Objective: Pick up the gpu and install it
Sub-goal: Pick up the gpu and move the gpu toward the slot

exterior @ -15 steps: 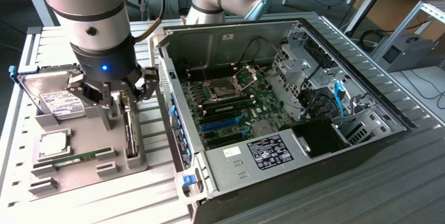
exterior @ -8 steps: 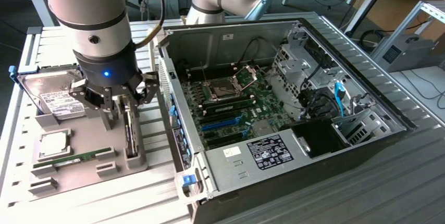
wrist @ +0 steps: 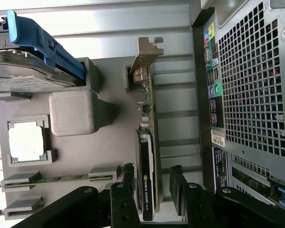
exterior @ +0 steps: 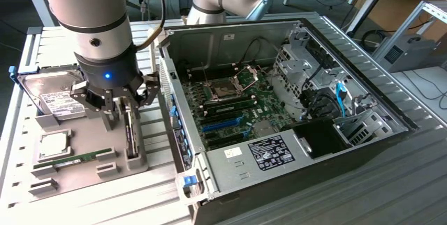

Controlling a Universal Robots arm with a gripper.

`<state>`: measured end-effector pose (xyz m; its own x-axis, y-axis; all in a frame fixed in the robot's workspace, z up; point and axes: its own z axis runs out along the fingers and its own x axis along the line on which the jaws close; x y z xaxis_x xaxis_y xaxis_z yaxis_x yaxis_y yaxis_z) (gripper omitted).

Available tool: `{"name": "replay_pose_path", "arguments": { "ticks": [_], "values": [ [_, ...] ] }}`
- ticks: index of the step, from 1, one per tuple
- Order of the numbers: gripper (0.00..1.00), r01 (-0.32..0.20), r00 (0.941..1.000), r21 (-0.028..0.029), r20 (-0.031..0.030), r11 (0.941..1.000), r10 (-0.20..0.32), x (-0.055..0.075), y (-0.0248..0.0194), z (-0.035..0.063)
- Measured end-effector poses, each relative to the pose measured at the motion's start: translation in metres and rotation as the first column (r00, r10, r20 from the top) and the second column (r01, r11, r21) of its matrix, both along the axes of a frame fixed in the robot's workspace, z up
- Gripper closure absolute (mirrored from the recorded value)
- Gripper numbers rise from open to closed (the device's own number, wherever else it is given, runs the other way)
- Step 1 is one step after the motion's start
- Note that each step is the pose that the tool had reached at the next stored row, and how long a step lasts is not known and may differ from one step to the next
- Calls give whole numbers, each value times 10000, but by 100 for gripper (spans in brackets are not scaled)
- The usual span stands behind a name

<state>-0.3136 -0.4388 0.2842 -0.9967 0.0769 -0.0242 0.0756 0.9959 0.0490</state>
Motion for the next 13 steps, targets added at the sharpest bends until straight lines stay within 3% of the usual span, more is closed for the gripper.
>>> {"name": "replay_pose_path", "arguments": {
  "ticks": [3, 4, 13],
  "values": [
    [55, 2, 10000, -1, -1, 10000, -2, 0, -1, 1],
    [49, 1, 10000, 0, 0, 10000, -1, 0, -1, -4],
    [49, 3, 10000, 0, -7, 10000, -3, 0, -1, -205]
  ]
}}
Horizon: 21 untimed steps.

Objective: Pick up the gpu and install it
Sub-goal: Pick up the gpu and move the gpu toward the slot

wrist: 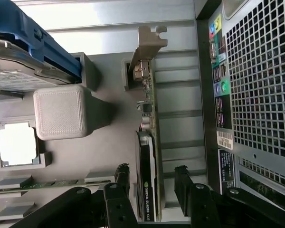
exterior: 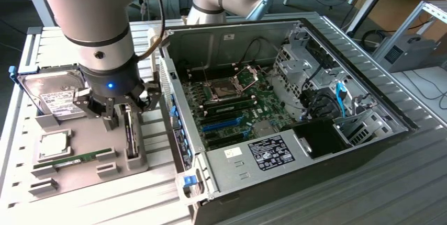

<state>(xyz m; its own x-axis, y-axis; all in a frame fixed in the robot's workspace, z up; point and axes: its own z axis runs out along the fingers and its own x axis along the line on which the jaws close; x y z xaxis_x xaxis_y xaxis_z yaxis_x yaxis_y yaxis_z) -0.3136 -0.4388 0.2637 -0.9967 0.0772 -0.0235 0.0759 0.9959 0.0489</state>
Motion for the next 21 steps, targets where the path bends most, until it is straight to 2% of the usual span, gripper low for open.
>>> {"name": "replay_pose_path", "arguments": {
  "ticks": [1, 2, 4, 5, 6, 7, 10, 11, 21],
  "values": [
    [49, 1, 10000, 0, -3, 10000, -1, 0, 0, -17],
    [49, 3, 10000, 0, -17, 10000, -3, 0, 0, -126],
    [49, 10, 10000, 0, -28, 10000, -10, -1, 2, -164],
    [49, 37, 10000, 0, -31, 10000, -37, -20, 28, -193],
    [49, 63, 10000, -12, -38, 10000, -63, -34, 81, -274],
    [49, 70, 10000, -15, -41, 10000, -70, -39, 98, -292],
    [49, 71, 10000, -14, -41, 10000, -71, -38, 74, -292],
    [58, 71, 10000, -14, -41, 10000, -71, -38, 74, -292],
    [58, 71, 10000, -6, -42, 10000, -71, -30, 74, -254]
  ]
}}
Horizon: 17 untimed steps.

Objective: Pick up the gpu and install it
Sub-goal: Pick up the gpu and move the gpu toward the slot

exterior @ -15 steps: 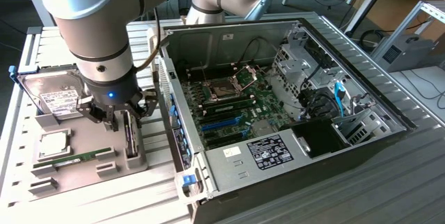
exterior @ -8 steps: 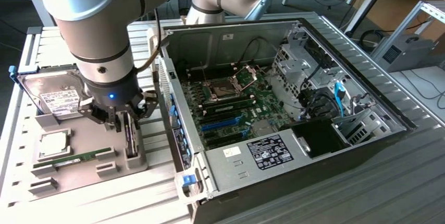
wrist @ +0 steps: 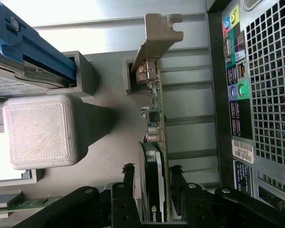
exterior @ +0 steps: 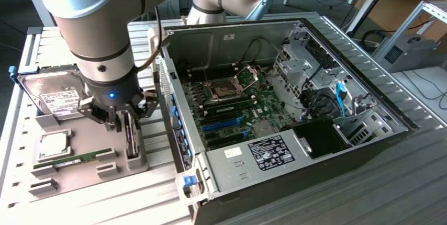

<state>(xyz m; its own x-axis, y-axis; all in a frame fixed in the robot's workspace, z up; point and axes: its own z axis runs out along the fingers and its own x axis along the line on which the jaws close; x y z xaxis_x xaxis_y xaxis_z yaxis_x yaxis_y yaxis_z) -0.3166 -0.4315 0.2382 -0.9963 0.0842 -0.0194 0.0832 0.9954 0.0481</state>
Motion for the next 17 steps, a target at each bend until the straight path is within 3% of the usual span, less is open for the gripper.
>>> {"name": "replay_pose_path", "arguments": {
  "ticks": [17],
  "values": [
    [58, -1, 10000, 8, -2, 10000, 1, 3, 0, 15]
  ]
}}
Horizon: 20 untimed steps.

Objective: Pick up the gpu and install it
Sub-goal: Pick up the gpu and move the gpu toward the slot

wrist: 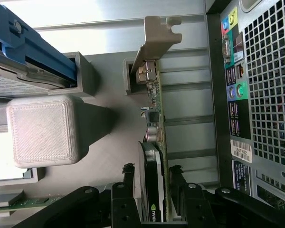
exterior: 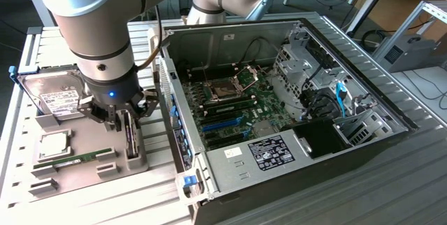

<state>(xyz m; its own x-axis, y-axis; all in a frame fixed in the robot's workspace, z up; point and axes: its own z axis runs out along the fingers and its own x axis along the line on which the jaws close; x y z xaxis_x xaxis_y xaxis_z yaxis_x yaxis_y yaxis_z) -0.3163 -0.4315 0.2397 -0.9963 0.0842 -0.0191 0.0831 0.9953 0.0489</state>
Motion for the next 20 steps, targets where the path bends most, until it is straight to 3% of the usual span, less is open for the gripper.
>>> {"name": "replay_pose_path", "arguments": {
  "ticks": [5, 7, 8, 20],
  "values": [
    [58, 0, 10000, 0, 0, 10000, 0, 0, 0, 0],
    [72, -1, 10000, 0, 0, 10000, 1, 0, 0, 0],
    [73, 0, 10000, 1, 0, 10000, 0, 0, 0, 0],
    [73, -15, 10000, 0, 1, 10000, 15, 0, 0, -1]
  ]
}}
